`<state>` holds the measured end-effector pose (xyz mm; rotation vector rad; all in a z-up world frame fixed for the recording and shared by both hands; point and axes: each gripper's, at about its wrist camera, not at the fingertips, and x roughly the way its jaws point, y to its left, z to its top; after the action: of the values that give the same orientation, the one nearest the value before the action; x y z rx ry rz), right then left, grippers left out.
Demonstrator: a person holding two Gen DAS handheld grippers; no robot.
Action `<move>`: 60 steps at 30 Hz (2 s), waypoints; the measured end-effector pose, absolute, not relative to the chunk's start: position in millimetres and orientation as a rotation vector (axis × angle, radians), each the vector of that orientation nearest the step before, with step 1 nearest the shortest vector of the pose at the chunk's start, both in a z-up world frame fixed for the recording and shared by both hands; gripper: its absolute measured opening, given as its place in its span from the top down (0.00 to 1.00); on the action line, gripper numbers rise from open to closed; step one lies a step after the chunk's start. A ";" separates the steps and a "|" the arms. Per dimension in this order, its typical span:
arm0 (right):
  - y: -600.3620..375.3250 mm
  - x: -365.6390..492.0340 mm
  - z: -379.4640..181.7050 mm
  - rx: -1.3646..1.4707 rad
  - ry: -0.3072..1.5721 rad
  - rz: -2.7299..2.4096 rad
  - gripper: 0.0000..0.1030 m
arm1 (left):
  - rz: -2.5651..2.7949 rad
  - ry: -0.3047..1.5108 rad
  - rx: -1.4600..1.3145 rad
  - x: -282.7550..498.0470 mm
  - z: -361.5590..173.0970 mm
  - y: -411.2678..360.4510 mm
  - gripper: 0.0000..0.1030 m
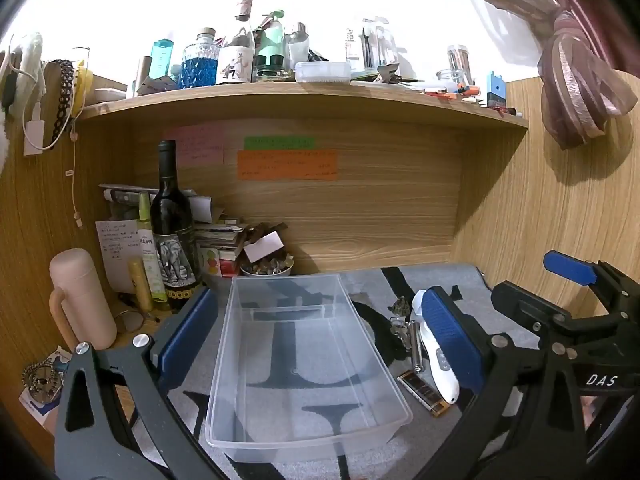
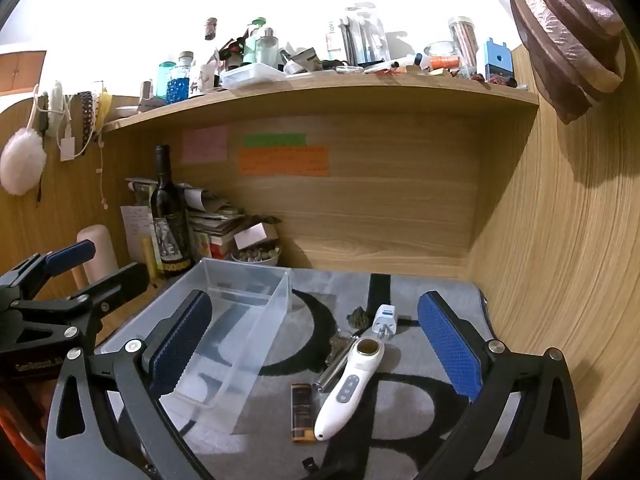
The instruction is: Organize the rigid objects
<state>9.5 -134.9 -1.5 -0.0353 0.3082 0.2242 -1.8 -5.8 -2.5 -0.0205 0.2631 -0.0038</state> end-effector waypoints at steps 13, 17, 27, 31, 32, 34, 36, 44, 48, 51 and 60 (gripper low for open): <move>-134.4 7.7 0.2 -0.033 0.301 0.225 0.00 | -0.008 0.252 -0.020 -5.0 1.2 -7.2 0.00; -133.9 7.4 0.0 -0.033 0.301 0.225 0.00 | -0.007 0.251 -0.021 -5.4 2.5 -7.4 0.00; -132.6 7.0 2.8 -0.036 0.299 0.227 0.00 | -0.010 0.254 -0.026 -5.8 6.0 -5.1 0.00; -133.0 6.9 2.0 -0.035 0.298 0.228 0.00 | -0.011 0.256 -0.027 -5.7 6.0 -5.0 0.00; -133.0 7.0 1.8 -0.036 0.298 0.228 0.00 | -0.011 0.256 -0.026 -5.9 5.3 -5.1 0.00; -132.4 6.3 3.4 -0.037 0.297 0.229 0.00 | -0.010 0.256 -0.026 -5.5 5.0 -4.6 0.00; -131.4 6.1 4.5 -0.039 0.297 0.229 0.00 | -0.011 0.255 -0.026 -5.6 4.7 -4.7 0.00; -130.3 6.0 4.9 -0.042 0.294 0.229 0.00 | -0.011 0.256 -0.027 -5.8 4.7 -4.5 0.00; -130.3 6.1 4.7 -0.040 0.295 0.231 0.00 | -0.010 0.254 -0.026 -5.9 3.8 -4.6 0.00; -130.5 6.0 4.2 -0.041 0.294 0.232 0.00 | -0.010 0.253 -0.026 -6.2 4.5 -4.7 0.00; -130.4 6.2 4.4 -0.041 0.294 0.231 0.00 | -0.010 0.254 -0.027 -5.9 3.7 -4.5 0.00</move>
<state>6.2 -130.4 4.4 -0.0411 0.2941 0.2314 -5.9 -4.5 3.7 -0.0271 0.2535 -0.0105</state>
